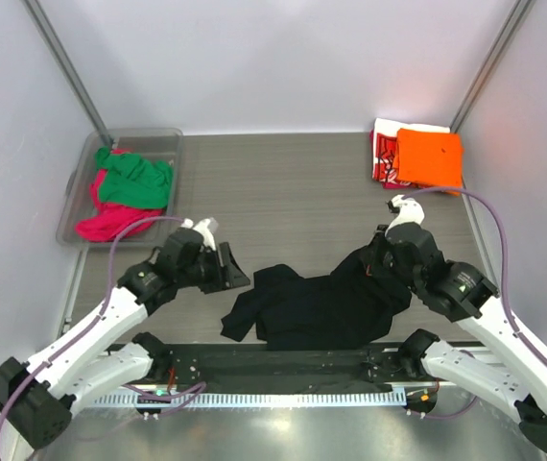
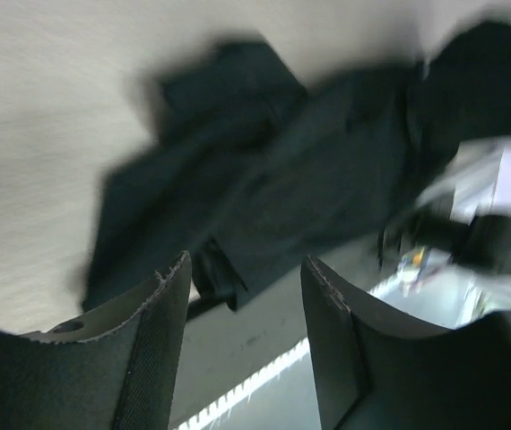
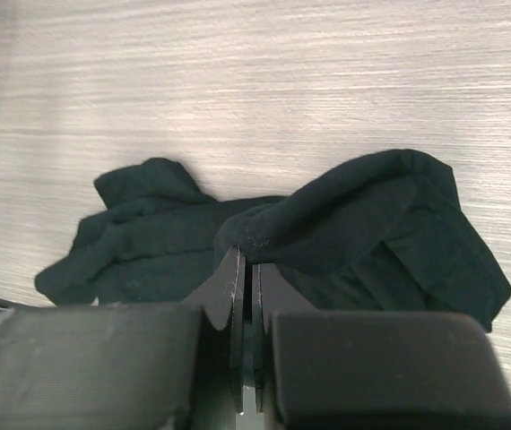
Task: Fold and stack the t-shirts
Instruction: Flatten the tshirt out
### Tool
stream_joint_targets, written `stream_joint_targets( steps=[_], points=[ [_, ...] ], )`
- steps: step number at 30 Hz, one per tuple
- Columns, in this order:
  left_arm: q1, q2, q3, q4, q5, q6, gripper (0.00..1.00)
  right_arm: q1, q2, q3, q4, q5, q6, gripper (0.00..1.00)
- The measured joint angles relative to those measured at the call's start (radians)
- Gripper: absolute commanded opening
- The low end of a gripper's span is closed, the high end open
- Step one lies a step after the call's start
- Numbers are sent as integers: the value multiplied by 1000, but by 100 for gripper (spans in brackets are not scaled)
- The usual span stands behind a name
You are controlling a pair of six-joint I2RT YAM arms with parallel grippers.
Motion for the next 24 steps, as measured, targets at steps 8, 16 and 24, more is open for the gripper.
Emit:
stream_joint_targets(
  steps=[8,16,24],
  points=[
    [-330,205,-35,149,-71,-14,47,0,-11,-35,13,-2,27,1],
    [-370,444,-36,285,-120,-6,46,0,-39,-48,11,-3,34,1],
    [-373,566,5,311,-191,49,61,0,-42,-48,10,-2,35,1]
  ],
)
